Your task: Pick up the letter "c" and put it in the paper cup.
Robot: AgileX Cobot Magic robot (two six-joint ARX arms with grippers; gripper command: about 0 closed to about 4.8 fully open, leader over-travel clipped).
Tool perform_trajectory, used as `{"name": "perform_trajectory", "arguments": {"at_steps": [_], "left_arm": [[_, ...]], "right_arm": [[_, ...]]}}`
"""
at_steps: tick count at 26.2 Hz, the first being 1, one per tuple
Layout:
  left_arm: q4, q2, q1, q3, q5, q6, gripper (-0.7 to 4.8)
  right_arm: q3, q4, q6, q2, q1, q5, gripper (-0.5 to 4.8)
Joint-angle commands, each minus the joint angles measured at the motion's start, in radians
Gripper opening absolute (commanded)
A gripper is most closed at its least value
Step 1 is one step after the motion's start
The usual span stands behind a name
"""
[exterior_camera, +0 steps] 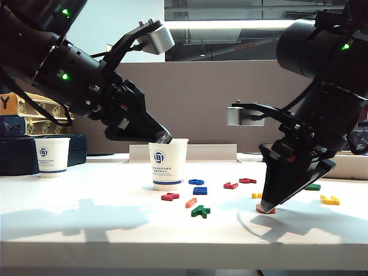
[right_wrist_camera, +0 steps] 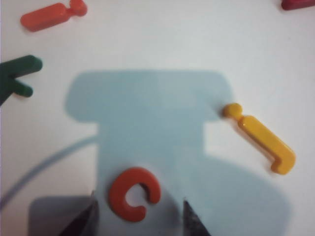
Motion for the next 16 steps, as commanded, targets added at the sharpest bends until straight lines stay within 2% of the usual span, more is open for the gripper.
{"name": "perform_trajectory", "arguments": {"at_steps": [1,16], "left_arm": [[0.006,-0.002,0.000,0.006,0.000,-0.003,0.93],[0.006,-0.002,0.000,0.006,0.000,-0.003,0.93]], "right_arm": [[0.002,0.021,0.001,-0.001,0.000,-0.008,2.15],[0.002,0.029,0.002,0.002,0.000,-0.008,2.16]]}}
